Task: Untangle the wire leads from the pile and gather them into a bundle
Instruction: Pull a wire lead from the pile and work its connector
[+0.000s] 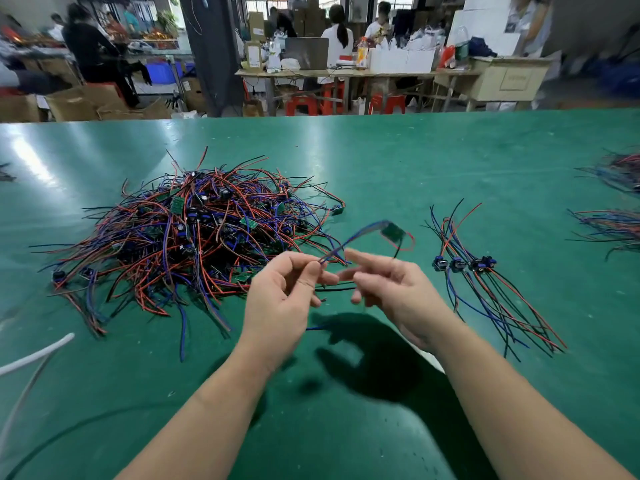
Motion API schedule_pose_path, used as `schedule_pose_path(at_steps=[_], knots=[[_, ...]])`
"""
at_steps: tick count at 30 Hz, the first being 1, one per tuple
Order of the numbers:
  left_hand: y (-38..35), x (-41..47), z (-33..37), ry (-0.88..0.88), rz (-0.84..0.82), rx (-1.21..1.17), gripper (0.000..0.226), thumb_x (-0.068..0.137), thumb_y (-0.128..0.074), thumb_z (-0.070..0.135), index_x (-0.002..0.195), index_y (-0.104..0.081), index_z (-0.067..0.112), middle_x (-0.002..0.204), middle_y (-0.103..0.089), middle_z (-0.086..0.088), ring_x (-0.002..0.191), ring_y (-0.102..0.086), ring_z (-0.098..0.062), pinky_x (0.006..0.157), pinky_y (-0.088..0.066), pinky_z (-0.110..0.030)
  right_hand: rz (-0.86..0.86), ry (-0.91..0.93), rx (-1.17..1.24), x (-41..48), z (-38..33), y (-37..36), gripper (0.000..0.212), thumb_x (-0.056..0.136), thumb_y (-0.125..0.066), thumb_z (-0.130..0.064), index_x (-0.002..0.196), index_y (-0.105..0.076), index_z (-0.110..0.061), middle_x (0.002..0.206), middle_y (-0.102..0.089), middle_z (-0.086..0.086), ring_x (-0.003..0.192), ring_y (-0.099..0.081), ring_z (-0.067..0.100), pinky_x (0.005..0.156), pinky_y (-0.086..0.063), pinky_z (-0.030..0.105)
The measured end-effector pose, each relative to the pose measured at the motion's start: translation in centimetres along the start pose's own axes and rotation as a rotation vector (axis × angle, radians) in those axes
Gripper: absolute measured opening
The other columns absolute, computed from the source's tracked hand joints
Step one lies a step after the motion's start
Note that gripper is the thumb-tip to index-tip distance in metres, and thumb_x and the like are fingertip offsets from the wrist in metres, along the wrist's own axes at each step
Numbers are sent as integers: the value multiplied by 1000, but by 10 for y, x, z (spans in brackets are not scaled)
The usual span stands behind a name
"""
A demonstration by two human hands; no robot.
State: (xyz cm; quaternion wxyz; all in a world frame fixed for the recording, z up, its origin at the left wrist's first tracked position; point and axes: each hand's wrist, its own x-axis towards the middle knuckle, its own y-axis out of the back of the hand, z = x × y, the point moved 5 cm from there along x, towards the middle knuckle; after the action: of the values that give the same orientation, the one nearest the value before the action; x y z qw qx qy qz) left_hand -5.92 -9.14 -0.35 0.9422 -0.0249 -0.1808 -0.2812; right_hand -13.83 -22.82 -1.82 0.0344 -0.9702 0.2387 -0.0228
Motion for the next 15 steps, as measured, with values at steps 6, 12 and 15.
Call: schedule_pose_path(at_steps=[6, 12, 15], knots=[[-14, -8, -9, 115, -90, -12, 15, 96, -52, 7, 83, -59, 10, 69, -72, 4, 42, -50, -5, 48, -44, -14, -123, 39, 632, -5, -22, 15, 49, 66, -54, 7, 107, -70, -15, 95, -71, 9, 62, -59, 10, 57, -47, 16], [-16, -8, -17, 316, -200, -27, 18, 96, -52, 9, 80, -62, 7, 65, -72, -3, 35, -44, -8, 43, -38, -14, -12, 113, 515, -5, -26, 24, 28, 61, -73, -15, 88, -78, -20, 82, -71, 0, 66, -66, 8, 59, -49, 15], [-21, -13, -17, 432, -373, -132, 19, 92, -56, 14, 76, -64, 9, 59, -67, -2, 32, -41, -7, 37, -34, -14, 101, 139, 475, -2, -25, 27, 17, 65, -68, -19, 80, -78, -19, 85, -73, 1, 60, -63, 7, 55, -46, 14]])
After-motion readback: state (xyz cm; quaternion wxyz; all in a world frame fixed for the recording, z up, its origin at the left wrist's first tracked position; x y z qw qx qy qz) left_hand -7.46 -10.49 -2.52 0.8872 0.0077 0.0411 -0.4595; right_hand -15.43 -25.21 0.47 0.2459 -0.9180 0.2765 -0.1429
